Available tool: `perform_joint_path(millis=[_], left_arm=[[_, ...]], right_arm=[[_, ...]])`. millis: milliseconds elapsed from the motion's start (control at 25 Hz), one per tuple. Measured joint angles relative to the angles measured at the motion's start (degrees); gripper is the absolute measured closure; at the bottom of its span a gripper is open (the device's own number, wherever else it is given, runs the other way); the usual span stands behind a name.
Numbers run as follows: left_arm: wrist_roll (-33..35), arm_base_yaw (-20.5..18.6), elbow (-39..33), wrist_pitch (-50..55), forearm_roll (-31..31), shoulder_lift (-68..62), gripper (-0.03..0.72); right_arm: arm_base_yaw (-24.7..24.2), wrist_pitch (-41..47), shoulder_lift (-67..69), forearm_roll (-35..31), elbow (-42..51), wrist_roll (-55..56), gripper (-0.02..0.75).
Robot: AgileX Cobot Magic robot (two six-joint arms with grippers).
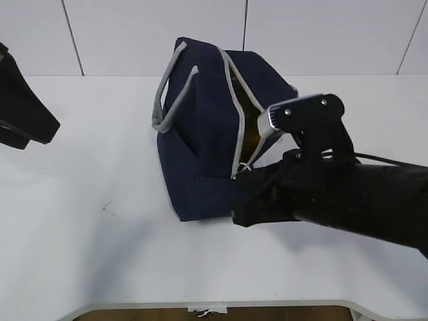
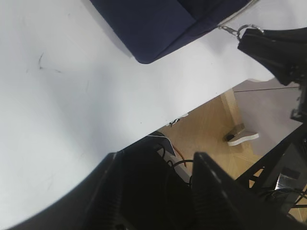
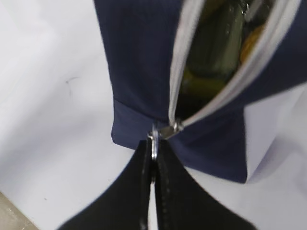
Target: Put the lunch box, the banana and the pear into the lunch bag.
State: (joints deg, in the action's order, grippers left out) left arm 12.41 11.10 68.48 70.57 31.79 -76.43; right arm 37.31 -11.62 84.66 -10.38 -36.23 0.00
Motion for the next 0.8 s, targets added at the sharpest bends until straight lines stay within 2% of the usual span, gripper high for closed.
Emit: perform_joint_path(millis=[360,800], left_arm=[[0.8,0.0,0.0,0.0,-1.9,0.0,0.327],[13.8,0.0,0.0,-1.4,-2.9,-0.8,0.327]], right_arm=[[0.0,14.2,-1.5,0.0,-12.4,0.0,0.737],[0.0,25.4,-0.3,-0.1,-26.4,0.0,0.737]])
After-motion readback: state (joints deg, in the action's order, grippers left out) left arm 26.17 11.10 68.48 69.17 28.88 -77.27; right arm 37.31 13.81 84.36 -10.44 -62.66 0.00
